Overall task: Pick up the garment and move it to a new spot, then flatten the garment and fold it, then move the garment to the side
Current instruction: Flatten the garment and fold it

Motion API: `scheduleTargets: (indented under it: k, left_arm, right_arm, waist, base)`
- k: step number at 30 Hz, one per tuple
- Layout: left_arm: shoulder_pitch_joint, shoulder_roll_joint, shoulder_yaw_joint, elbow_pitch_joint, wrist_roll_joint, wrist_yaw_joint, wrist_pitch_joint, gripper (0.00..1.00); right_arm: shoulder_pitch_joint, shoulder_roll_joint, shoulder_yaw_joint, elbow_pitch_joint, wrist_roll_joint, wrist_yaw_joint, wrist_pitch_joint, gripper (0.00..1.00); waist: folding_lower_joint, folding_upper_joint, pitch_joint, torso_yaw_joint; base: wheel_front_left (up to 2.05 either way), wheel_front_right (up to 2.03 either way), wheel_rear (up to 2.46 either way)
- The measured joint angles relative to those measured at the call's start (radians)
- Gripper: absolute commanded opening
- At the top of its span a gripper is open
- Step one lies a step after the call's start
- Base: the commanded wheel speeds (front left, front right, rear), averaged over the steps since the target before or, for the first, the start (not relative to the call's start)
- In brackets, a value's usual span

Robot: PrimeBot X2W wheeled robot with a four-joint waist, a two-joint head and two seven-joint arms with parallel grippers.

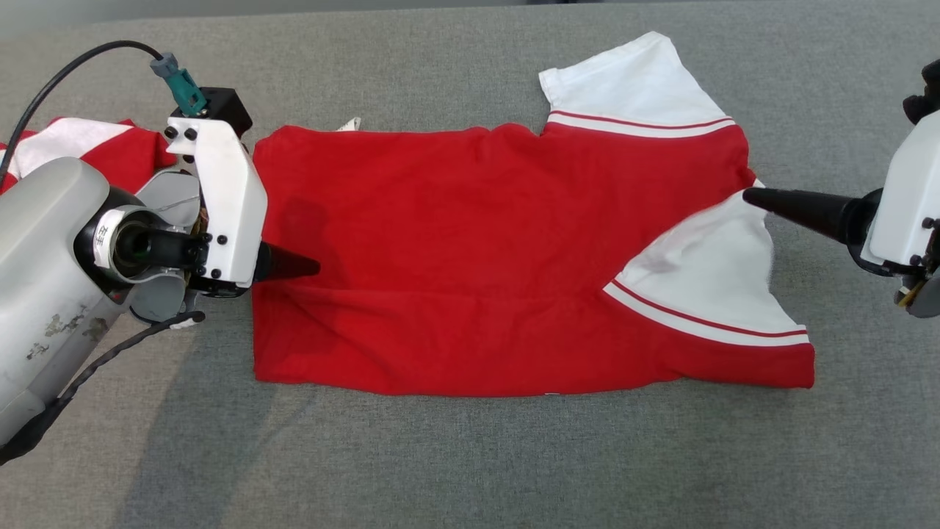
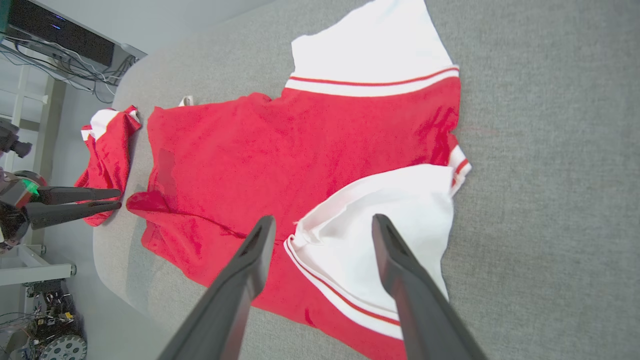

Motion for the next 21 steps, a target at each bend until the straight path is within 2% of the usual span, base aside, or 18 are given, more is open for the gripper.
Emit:
scheduleTargets:
  k: [7,11,13,15,17,21]
  left_arm:
    - [0.018,0.005,0.027,0.006,0.051,-0.062,-0.147,1.0]
    - [0.055,0.023,0.053,-0.009,0.135,-0.1,-0.36,1.0]
    - [0.098,0.035,0.062,-0.02,0.177,-0.105,-0.47,1.0]
    - [0.142,0.043,0.075,-0.031,0.212,-0.093,-0.58,1.0]
    - [0.183,0.045,0.079,-0.045,0.257,-0.066,-0.685,1.0]
    - [0.283,0.052,0.108,-0.086,0.316,0.025,-0.895,1.0]
  right_arm:
    - [0.03,-0.056,0.066,-0.035,0.081,0.0,-0.288,1.0]
    - [0.099,-0.104,0.123,-0.081,0.127,0.0,-0.514,1.0]
    - [0.141,-0.135,0.15,-0.104,0.129,0.0,-0.655,1.0]
    - [0.196,-0.174,0.177,-0.12,0.117,0.0,-0.793,1.0]
    - [0.262,-0.183,0.18,-0.126,0.117,0.0,-0.921,1.0]
    - [0.378,-0.207,0.188,-0.14,0.082,0.0,-1.126,1.0]
  waist:
    - [0.0,0.0,-0.064,0.001]
    - [0.0,0.0,-0.107,0.0]
    - [0.0,0.0,-0.126,-0.002]
    - [0.0,0.0,-0.144,-0.002]
    - [0.0,0.0,-0.16,0.001]
    - [0.0,0.0,-0.183,0.009]
  base:
    - [0.0,0.0,0.0]
    - [0.0,0.0,0.0]
    - [0.0,0.0,0.0]
    - [0.0,0.0,0.0]
    - [0.0,0.0,0.0]
    - [0.0,0.0,0.0]
